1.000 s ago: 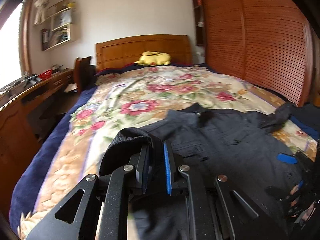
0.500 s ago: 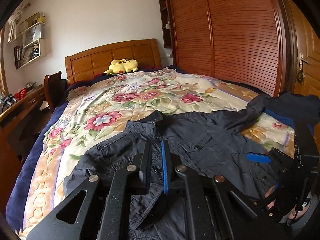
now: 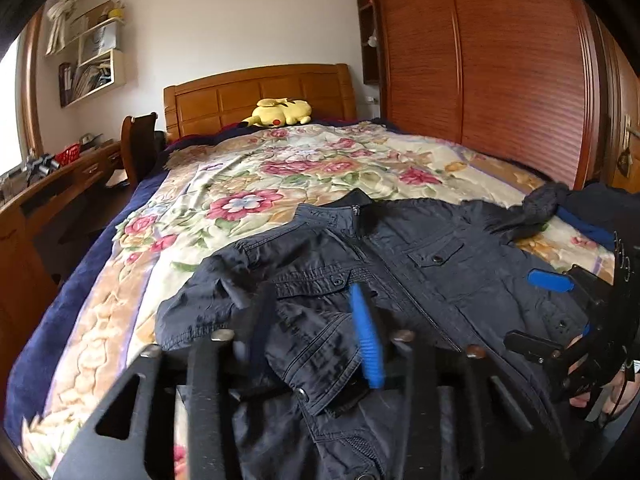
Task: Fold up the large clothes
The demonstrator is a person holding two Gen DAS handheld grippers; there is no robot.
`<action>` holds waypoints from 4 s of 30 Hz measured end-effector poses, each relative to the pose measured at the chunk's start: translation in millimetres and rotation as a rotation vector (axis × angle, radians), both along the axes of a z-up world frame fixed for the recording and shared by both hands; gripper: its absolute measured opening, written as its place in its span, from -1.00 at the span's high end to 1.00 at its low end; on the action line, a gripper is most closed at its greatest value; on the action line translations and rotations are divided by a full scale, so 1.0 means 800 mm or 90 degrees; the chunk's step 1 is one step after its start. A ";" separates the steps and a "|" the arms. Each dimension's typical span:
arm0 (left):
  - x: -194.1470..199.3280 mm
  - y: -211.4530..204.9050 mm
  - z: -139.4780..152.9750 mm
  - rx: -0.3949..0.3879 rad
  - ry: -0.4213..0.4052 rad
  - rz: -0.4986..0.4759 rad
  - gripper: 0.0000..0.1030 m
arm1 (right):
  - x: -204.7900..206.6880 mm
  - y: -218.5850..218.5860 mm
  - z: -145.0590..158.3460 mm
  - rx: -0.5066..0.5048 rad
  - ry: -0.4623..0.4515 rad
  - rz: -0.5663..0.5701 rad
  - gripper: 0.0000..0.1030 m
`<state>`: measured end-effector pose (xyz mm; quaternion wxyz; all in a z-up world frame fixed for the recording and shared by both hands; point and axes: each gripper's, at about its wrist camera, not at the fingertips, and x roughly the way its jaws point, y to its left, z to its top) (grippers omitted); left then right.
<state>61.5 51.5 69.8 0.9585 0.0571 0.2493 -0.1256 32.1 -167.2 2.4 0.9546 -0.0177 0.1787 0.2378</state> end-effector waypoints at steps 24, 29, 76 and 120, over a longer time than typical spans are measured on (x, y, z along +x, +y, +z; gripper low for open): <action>-0.052 0.118 -0.062 -0.070 -0.002 0.116 -0.72 | 0.019 0.050 0.017 -0.037 0.024 0.066 -1.00; -0.047 0.136 -0.067 -0.064 0.001 0.128 -0.72 | 0.039 0.073 0.030 -0.077 0.031 0.078 -1.00; -0.023 0.137 -0.074 -0.062 0.005 0.143 -0.72 | 0.155 0.210 -0.012 -0.195 0.144 0.215 0.65; -0.027 0.102 -0.076 -0.056 -0.004 0.103 -0.72 | 0.120 -0.062 0.047 -0.156 0.148 -0.132 0.74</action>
